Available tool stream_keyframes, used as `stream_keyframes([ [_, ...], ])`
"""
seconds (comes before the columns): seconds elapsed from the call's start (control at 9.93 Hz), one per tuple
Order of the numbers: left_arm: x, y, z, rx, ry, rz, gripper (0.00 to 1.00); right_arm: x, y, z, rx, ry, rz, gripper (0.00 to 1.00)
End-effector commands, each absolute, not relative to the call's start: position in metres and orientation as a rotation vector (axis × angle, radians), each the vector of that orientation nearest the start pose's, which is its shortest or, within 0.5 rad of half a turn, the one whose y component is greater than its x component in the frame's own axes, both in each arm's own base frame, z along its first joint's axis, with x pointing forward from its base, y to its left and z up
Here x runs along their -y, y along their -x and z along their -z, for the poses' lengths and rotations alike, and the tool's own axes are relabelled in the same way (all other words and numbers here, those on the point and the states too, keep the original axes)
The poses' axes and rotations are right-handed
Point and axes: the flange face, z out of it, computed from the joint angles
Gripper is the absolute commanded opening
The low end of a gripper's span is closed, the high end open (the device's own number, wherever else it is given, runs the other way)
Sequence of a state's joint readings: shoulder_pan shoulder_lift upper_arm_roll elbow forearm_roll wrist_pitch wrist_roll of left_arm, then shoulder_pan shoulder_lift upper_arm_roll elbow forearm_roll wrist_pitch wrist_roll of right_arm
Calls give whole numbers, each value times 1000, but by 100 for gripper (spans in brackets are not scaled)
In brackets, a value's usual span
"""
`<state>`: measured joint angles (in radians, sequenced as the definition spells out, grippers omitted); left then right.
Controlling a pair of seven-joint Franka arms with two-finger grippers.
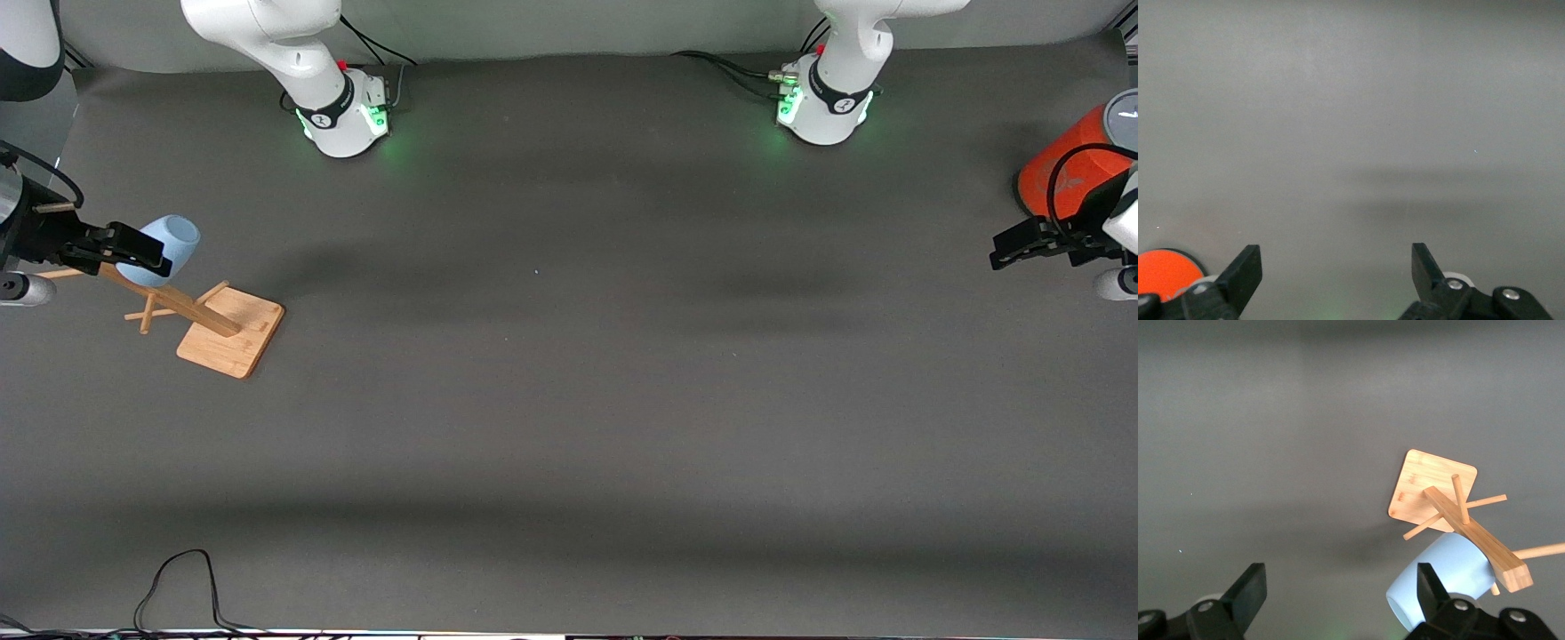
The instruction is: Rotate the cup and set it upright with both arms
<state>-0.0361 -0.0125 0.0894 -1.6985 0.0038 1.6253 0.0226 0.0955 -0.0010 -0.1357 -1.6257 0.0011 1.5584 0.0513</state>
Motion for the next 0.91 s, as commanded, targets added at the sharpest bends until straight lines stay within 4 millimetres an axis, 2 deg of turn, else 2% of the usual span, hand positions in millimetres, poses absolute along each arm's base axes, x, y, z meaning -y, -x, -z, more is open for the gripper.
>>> stream_keyframes([
  [0.0, -32, -546, -591, 38, 3139, -63, 100, 53, -526, -599, -253, 3131, -122, 100],
  [0.2, -31, -546, -597, 24, 3139, -53, 100, 78, -506, -594, -429, 3097, -149, 100],
  [0.3, -33, -547, -604, 31, 3139, -30, 100, 84, -499, -592, -585, 3070, -158, 100],
  [0.5, -31, -549, -603, 38, 3139, -39, 100, 93, -489, -586, -1031, 2959, -187, 100],
  [0.6, -31, -547, -616, 60, 3145, -31, 100, 102, -484, -583, -1197, 2900, -199, 100],
  [0.81, -39, -546, -626, 75, 3153, -26, 100, 110, -471, -575, -1454, 2818, -187, 100],
])
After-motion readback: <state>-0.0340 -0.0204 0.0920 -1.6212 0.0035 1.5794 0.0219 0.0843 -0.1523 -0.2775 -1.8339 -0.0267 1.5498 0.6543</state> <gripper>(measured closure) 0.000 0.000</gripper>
